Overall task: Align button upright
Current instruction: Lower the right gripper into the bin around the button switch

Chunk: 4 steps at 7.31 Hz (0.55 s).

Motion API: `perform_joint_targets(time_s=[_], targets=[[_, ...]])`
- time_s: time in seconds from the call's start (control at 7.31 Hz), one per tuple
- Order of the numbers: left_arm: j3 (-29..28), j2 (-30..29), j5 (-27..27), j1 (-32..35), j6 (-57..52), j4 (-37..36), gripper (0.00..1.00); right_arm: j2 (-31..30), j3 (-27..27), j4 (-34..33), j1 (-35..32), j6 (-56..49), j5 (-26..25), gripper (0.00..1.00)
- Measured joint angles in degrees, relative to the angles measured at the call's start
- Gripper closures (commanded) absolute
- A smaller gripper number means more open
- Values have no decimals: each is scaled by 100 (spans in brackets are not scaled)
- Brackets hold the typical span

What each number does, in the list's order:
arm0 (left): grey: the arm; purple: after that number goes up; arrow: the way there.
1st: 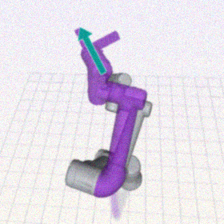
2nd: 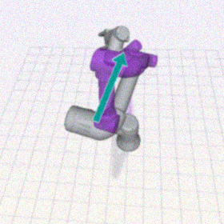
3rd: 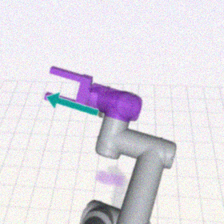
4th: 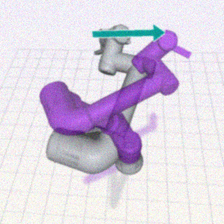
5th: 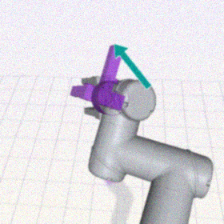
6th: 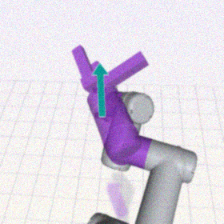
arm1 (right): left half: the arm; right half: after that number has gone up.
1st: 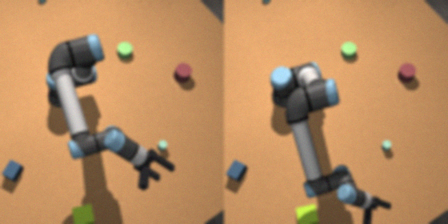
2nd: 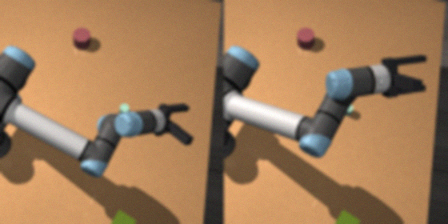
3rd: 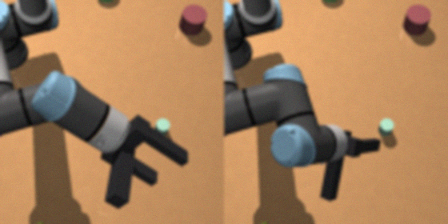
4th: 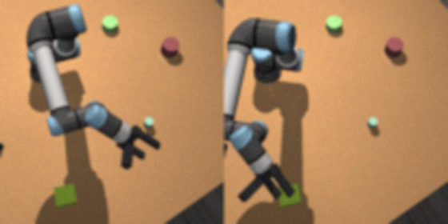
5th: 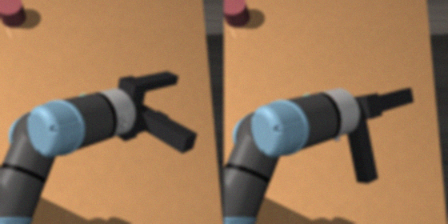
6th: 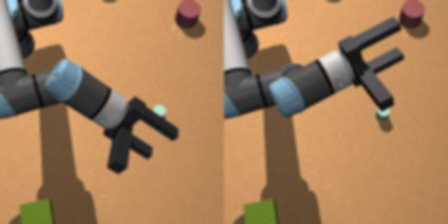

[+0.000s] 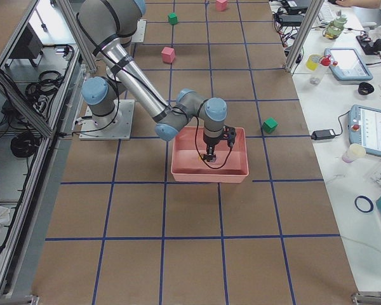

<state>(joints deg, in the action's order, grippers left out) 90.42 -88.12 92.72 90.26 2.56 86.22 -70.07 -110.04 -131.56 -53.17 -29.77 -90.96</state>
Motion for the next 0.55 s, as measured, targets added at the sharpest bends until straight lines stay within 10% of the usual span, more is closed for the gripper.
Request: perform_joint_targets(time_s=[0.55], targets=[[-2, 11, 7, -4, -18, 0, 0, 0, -7, 9, 2, -87, 54, 71]])
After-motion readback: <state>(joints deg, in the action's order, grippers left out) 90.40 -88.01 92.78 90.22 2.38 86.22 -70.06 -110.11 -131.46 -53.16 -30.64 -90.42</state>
